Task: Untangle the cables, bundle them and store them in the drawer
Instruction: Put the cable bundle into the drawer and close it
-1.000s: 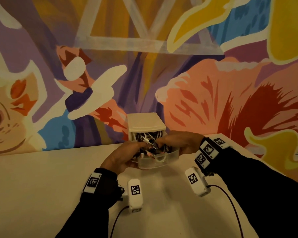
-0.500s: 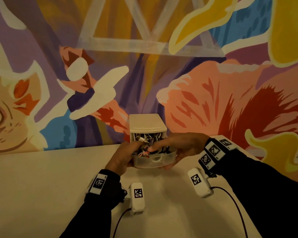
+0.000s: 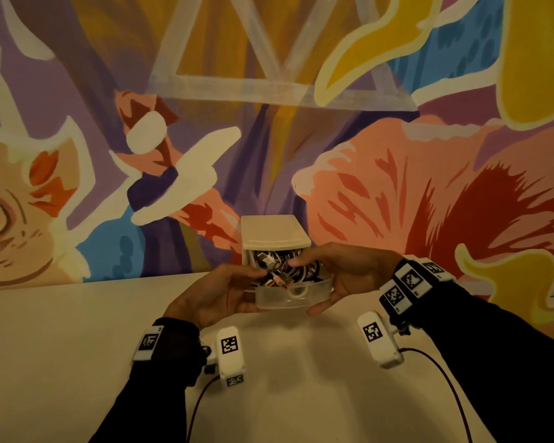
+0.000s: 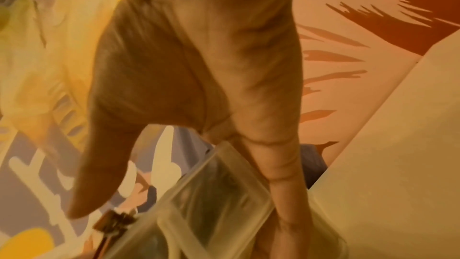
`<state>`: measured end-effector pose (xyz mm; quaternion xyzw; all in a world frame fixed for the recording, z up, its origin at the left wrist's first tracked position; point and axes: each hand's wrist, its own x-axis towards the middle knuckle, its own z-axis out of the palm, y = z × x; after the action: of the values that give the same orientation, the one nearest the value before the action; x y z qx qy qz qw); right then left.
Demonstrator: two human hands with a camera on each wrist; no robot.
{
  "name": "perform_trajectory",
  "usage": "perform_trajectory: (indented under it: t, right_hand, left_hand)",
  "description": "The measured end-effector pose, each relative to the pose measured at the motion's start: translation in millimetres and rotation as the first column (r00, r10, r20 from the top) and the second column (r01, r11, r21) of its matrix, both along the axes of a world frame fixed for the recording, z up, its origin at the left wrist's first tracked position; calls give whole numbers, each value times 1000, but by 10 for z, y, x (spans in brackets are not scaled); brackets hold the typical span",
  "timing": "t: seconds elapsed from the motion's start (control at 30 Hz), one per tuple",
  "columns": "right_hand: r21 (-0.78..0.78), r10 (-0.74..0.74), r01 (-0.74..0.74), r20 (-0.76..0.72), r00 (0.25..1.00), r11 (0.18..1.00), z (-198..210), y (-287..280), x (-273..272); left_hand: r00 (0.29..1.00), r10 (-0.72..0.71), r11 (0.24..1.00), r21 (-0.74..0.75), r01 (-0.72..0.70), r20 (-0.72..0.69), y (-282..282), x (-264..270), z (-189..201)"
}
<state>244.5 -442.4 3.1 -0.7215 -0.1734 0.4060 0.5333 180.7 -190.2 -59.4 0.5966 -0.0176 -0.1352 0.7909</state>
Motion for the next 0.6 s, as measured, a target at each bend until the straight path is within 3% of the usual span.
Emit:
perform_trajectory:
  t: [0.13, 0.4, 0.5, 0.6]
  right_hand:
    - [-156, -14, 46, 200, 980, 987, -24, 109, -60]
    - [-123, -103, 148, 315, 944, 981, -90, 88, -98]
    - [-164, -36, 79, 255, 966, 983, -55, 46, -84]
    - [-38, -74, 76, 62, 995, 996, -7, -3, -40]
  left_hand:
    - [998, 12, 991, 130, -20, 57, -63, 38, -1]
    - [992, 75, 956, 275, -100, 98, -181, 66, 40]
    - [992, 87, 951, 289, -110, 90, -209, 61, 53]
    - [989, 115, 950, 279, -137, 95, -200, 67, 47]
